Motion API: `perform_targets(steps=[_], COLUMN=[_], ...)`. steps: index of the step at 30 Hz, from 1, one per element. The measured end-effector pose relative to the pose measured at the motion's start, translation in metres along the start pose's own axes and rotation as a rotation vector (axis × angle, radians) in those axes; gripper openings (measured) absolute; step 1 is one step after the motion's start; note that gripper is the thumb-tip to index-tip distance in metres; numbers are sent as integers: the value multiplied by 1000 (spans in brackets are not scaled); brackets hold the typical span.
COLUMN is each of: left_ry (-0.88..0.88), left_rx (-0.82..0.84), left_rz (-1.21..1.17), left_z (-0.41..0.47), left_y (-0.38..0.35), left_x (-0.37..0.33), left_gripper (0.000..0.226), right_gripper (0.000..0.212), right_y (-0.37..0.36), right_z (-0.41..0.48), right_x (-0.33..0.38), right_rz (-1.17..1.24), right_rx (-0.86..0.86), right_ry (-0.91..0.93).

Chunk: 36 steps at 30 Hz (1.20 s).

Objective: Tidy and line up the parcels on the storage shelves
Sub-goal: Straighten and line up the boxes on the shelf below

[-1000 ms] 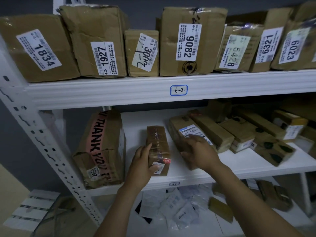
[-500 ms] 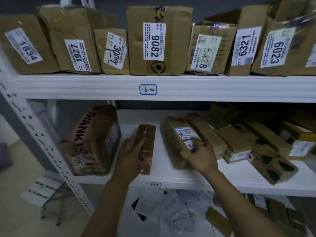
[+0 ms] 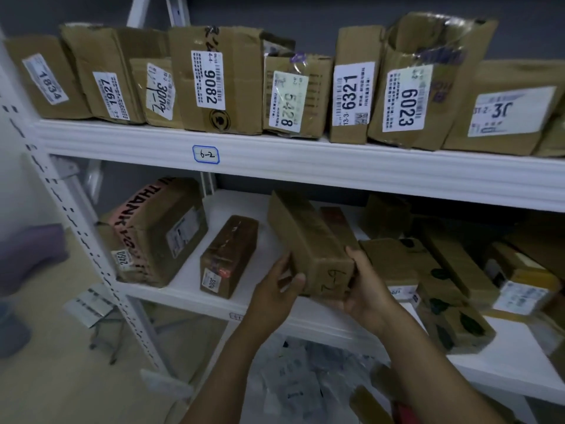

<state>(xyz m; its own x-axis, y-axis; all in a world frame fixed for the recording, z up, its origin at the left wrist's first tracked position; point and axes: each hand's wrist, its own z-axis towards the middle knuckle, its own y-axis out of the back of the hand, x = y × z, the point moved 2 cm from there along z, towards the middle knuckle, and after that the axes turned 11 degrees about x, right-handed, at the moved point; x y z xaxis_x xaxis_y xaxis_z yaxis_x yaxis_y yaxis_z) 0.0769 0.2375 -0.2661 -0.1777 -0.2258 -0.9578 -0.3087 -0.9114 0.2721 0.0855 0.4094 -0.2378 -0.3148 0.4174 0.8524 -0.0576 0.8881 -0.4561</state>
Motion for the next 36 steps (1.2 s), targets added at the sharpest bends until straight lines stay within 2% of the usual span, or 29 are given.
perform_targets(steps=[2, 4, 6, 8, 10, 14, 16, 19, 22, 24, 25, 27, 29, 31, 34, 36], left_ry=[89, 152, 153, 131, 114, 69, 35, 2, -32, -66, -83, -105, -112, -99, -91, -89], left_rx=[19, 51, 37, -13, -32, 110, 127, 80, -42, -94, -99, -65, -8, 58, 136, 135], left_rz=[-200, -396, -531, -610, -616, -589, -595, -581, -579, -568, -559, -604, -687, -638, -511, -533], left_z=[-2, -2, -1, 0, -1, -5, -7, -9, -11, -12, -13, -13, -13, -14, -13, -13], left_y=[-6, -7, -3, 3, 6, 5, 10, 26, 46, 56, 59, 62, 62, 61, 57, 57], left_x=[-4, -6, -8, -9, -9, -9, -12, -18, -22, -24, -25, -26, -28, -31, -32, -30], left_gripper=[70, 92, 98, 87, 81, 90, 87, 71, 57, 61, 71, 91, 87, 88, 88, 86], right_gripper=[36, 29, 38, 56, 63, 78, 81, 85, 100, 109, 112, 112, 112, 113, 97, 87], right_y=[7, 14, 20, 23, 23, 9, -3, -15, -22, -25, -27, -32, -36, -37, -37, -39], right_z=[-4, -7, -8, -10, -11, -9, -6, -1, 6, 11, 14, 16, 18, 20, 19, 17], right_x=[-4, -7, -11, -13, -14, -9, -3, 5, 6, 2, -1, -5, -8, -9, -5, -3], right_rz=[3, -67, -152, -240, -335, -556, -646, -714, -874, -986, -1030, -1096, -1120, -1080, -992, -977], right_rx=[69, 120, 188, 277, 315, 260, 235, 212, 218, 186, 175, 171, 179, 179, 160, 186], right_ry=[-18, -12, -8, -11, -6, 29, 86, 173, 256, 315, 349, 421, 437, 418, 365, 381])
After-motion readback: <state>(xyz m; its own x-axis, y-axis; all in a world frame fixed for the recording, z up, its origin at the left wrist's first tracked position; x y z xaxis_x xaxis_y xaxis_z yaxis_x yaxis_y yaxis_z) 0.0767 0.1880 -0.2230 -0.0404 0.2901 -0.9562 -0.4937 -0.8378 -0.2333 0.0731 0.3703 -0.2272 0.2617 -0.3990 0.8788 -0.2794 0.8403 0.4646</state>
